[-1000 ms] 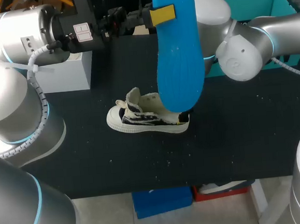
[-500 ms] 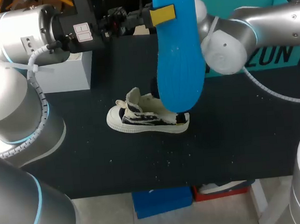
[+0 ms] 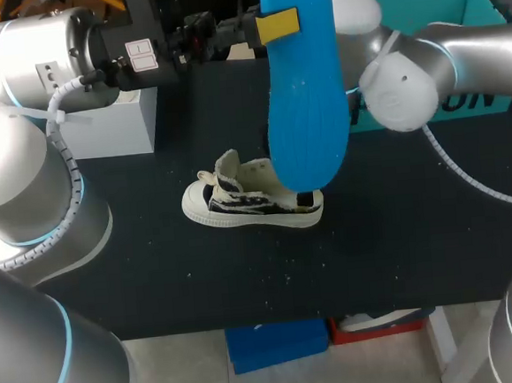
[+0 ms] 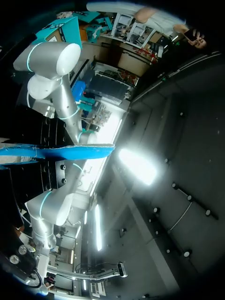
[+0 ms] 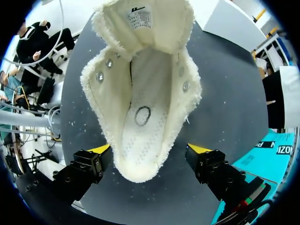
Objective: Take the shoe out of the shoebox, open the shoe tongue, remove and reinsert the insole, then place the shoe into the shoebox
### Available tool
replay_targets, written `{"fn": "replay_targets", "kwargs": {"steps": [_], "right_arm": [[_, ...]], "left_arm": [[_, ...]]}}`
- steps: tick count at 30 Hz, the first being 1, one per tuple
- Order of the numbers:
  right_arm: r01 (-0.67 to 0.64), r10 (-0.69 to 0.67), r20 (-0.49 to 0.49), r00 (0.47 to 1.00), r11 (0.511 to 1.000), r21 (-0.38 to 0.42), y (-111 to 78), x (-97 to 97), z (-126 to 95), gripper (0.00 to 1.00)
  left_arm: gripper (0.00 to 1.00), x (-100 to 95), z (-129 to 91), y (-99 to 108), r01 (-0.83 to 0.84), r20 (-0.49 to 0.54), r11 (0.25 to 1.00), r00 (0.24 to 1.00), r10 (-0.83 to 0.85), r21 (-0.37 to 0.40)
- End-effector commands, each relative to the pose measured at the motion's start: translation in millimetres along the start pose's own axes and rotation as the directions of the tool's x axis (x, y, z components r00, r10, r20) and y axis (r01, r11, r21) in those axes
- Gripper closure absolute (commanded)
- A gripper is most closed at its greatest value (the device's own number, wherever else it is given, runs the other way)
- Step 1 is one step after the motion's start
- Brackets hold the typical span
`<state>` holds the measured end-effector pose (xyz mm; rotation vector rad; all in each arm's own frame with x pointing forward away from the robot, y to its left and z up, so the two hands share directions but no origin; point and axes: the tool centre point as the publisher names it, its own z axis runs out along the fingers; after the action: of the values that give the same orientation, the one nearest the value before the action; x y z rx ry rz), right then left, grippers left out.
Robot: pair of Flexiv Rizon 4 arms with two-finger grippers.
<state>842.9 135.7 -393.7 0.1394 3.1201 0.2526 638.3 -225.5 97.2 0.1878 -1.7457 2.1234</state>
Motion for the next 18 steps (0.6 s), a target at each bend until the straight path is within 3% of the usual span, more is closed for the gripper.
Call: {"fn": "replay_targets", "kwargs": {"steps": [1, 8, 18], "right_arm": [[-0.001, 0.002, 0.006, 1.0, 0.982, -0.189, -11.4, 4.3, -2.1, 0.0], [-0.009, 0.011, 0.005, 1.0, 0.944, -0.329, -8.7, 5.0, -2.5, 0.0], [-0.012, 0.035, 0.042, 0.999, 0.894, -0.447, -5.7, 7.9, -0.7, 0.0]], "left_arm": [[1.0, 0.2, 1.0, 0.4, -0.002, 0.003, 1.0, 1.0, 0.002, 0.002], [1.0, 0.2, 1.0, 0.4, -0.002, 0.003, 1.0, 1.0, 0.002, 0.002], [1.0, 0.2, 1.0, 0.4, -0.002, 0.003, 1.0, 1.0, 0.002, 0.002]]}}
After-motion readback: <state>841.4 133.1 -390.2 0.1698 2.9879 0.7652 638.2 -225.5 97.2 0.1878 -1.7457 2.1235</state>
